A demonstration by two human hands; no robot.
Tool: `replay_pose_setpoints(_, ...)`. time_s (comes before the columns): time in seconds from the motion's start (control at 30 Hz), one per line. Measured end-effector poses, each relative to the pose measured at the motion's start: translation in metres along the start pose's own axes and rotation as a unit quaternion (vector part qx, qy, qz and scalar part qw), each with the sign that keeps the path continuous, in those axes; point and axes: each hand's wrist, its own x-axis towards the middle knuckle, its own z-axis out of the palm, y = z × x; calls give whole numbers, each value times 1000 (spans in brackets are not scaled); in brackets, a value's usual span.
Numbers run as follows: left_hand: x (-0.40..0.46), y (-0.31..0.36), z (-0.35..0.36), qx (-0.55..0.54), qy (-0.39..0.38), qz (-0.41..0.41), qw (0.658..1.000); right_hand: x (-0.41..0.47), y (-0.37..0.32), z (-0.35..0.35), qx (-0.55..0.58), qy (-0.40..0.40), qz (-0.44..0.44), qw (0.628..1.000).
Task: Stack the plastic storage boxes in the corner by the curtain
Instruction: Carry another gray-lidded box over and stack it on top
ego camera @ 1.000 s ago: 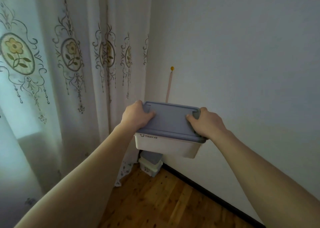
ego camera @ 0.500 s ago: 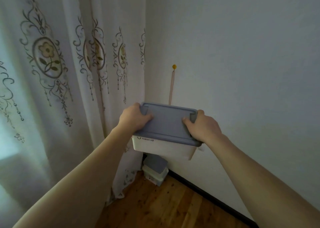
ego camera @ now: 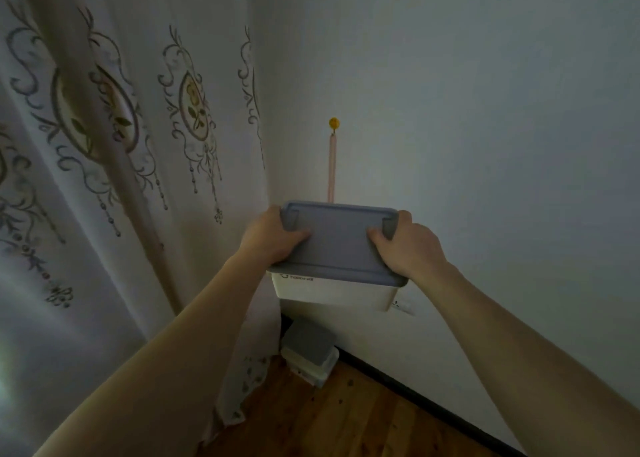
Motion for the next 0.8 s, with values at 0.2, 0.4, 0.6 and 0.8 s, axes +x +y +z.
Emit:
replay_pose_setpoints(0.2,43,-8,13,-4,-1,0,1000,39,-1,20,6,-13,10,1000)
replay_pose_setpoints(0.4,87,-30,25,-10,-13,7,1000,69,-10,47,0,-25,27,999)
replay_pose_setpoints(0.6,159,-67,43,-2,-56,33,998,114,-29,91,-7,-32,65,997)
replay_pose_setpoints(0.8,231,-102,58,-18,-95,69,993,154,-51,131,-20,-37,123,992)
